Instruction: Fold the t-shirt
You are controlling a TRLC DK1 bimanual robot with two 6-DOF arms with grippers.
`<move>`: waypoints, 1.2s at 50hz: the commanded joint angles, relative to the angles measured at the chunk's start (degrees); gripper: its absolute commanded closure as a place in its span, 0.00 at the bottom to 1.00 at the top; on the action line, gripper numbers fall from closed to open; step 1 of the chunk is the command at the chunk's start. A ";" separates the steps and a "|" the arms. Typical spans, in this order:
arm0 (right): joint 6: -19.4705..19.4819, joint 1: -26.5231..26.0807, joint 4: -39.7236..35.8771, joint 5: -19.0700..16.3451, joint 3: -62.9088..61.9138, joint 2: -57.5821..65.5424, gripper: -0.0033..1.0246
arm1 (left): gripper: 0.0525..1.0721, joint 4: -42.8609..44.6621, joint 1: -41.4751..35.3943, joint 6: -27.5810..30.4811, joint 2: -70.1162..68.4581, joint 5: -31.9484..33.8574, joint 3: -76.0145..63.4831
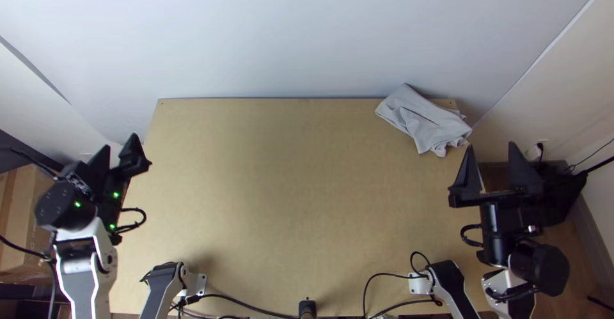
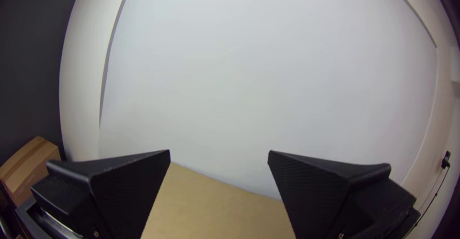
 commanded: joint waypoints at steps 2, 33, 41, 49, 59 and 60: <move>1.59 1.31 2.03 0.55 -7.59 -7.81 0.04 | 0.04 4.96 0.41 1.77 -7.05 -1.71 -10.15; 7.74 2.37 0.19 3.80 -27.72 -17.30 0.04 | 0.05 11.73 -0.21 6.69 -32.27 -3.65 -42.85; 13.28 2.19 0.54 3.62 -30.44 -17.30 0.04 | 0.05 16.03 -1.00 10.12 -32.27 -1.71 -47.77; 13.19 3.07 0.54 1.60 -33.78 -17.30 0.04 | 0.05 20.08 -4.51 10.03 -32.18 -1.10 -51.28; 13.02 4.74 -8.43 1.07 -36.68 -16.69 0.04 | 0.04 19.90 -9.17 7.84 -32.18 -0.92 -51.64; 13.02 4.74 -7.72 0.99 -36.77 -15.72 0.04 | 0.04 19.81 -9.08 7.84 -32.10 -0.92 -51.64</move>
